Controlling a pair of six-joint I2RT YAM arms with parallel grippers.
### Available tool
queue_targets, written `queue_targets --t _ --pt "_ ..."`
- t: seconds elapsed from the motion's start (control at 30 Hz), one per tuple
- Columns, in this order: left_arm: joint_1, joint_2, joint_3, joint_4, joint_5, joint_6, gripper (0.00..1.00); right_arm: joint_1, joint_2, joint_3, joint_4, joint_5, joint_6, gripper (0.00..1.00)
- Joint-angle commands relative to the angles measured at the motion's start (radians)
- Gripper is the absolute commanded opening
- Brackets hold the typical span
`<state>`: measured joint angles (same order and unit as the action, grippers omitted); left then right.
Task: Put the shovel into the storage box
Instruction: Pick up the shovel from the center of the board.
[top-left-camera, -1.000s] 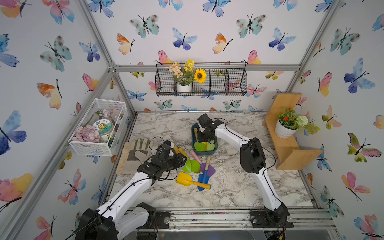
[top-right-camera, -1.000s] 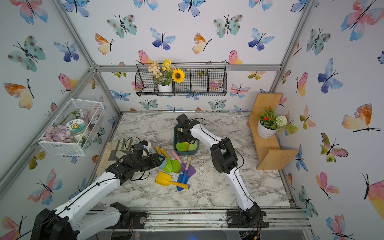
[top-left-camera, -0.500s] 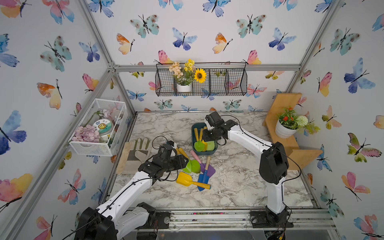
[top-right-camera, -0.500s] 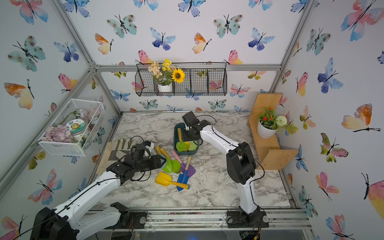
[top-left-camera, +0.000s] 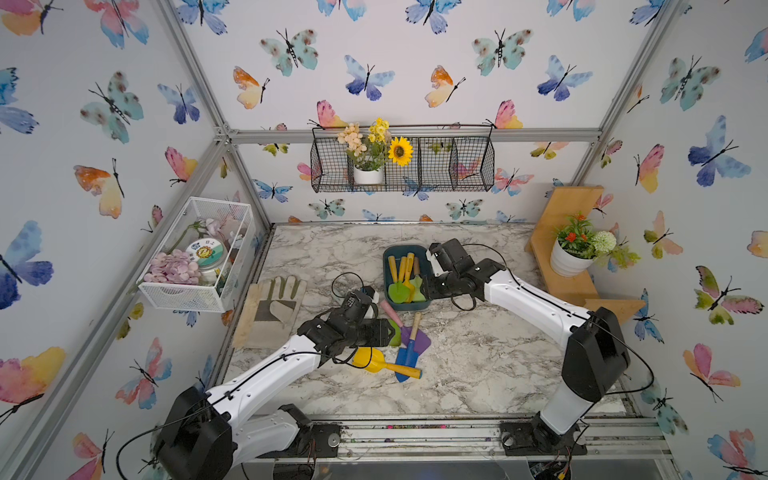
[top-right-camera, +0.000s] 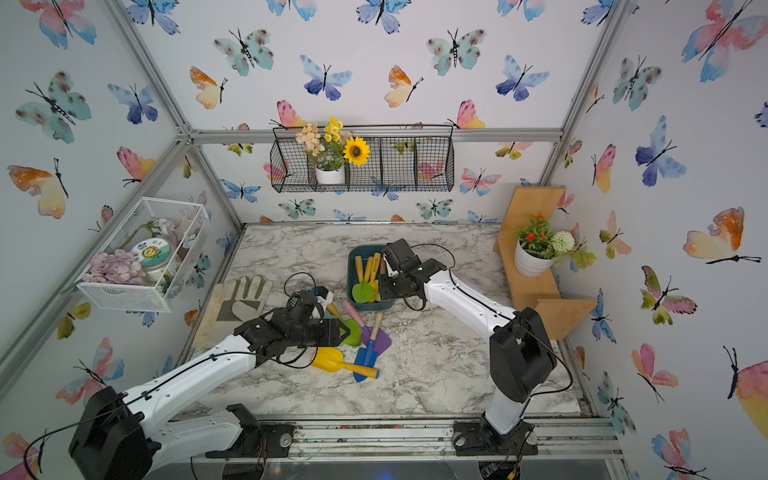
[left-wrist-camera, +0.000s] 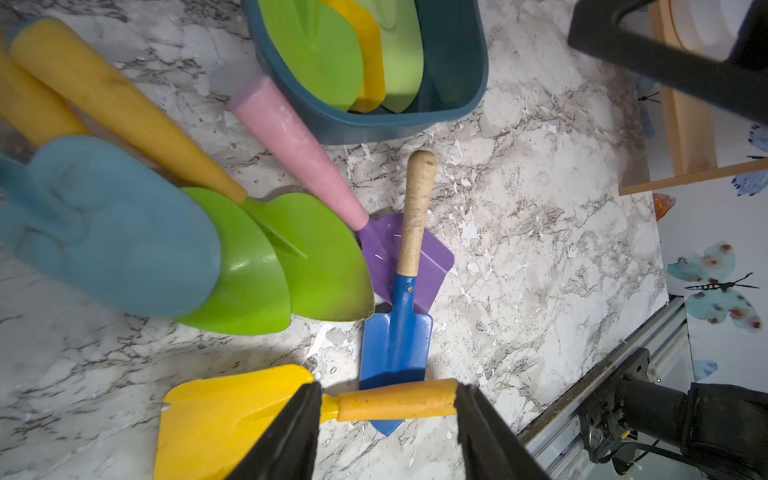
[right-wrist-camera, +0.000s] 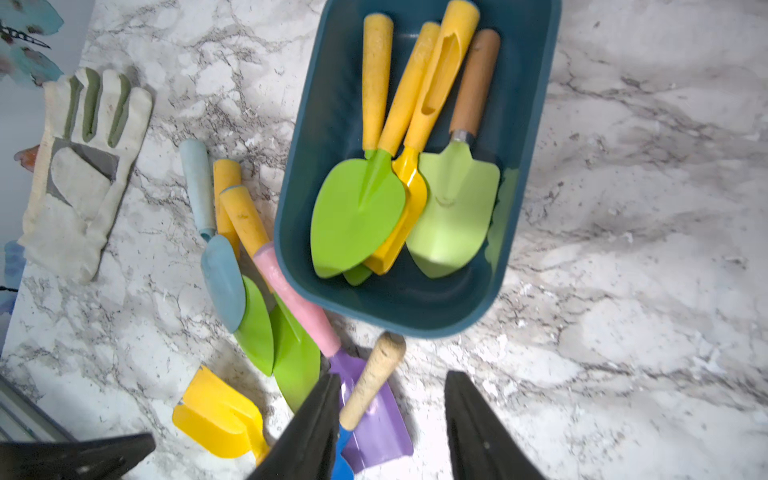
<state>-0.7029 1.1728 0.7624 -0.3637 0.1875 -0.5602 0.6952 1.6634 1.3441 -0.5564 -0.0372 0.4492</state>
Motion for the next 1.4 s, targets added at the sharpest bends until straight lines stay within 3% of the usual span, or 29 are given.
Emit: queue_targets --t 0.0,0.5,0.97,1.37 --pt "-0.047 0.052 0.041 -0.009 -0.072 0.015 0.55 -0.004 -0.069 -0.080 0.024 0.044 0.031 0.47" --pt "-0.163 0.301 0.154 0.019 -0.156 -0.008 0.49 -0.075 -0.275 -0.331 0.017 0.061 0.066 0.51" --pt "-0.211 0.495 0.241 0.026 -0.205 -0.008 0.42 -0.127 -0.348 -0.475 0.039 0.077 0.088 0.51" --pt "-0.218 0.568 0.276 0.039 -0.221 -0.009 0.40 -0.149 -0.350 -0.517 0.066 0.059 0.091 0.51"
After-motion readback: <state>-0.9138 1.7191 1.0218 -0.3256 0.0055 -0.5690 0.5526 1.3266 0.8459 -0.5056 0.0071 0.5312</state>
